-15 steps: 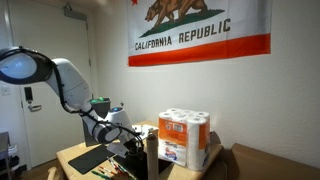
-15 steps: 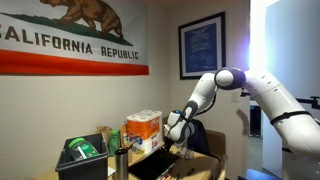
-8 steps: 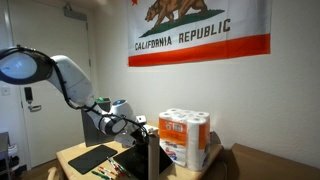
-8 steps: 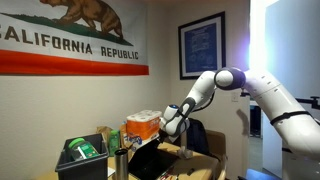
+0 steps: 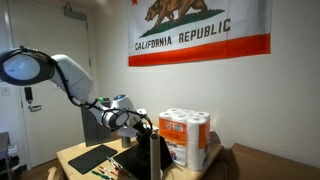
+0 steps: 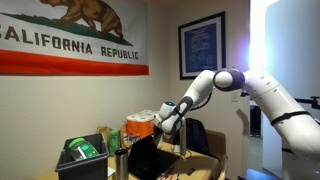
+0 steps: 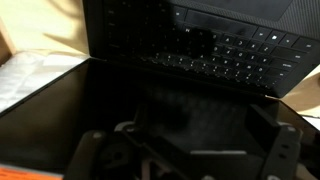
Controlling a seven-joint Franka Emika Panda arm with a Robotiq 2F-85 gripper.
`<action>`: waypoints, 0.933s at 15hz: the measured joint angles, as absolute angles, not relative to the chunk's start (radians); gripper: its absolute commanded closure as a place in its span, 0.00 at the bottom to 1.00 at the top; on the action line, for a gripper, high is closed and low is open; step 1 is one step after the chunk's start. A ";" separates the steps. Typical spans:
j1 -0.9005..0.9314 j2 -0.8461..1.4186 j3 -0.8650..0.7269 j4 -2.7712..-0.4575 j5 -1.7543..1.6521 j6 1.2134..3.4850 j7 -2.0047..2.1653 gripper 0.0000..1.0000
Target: Open the laptop lid
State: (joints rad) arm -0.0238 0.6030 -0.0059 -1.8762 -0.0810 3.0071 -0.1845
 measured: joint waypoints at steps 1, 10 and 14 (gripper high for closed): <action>-0.018 0.607 -0.009 -1.865 -0.082 3.007 -0.185 0.00; 0.053 0.645 -0.078 -1.787 -0.083 3.010 -0.144 0.00; 0.117 0.656 -0.152 -1.759 -0.120 3.025 -0.094 0.00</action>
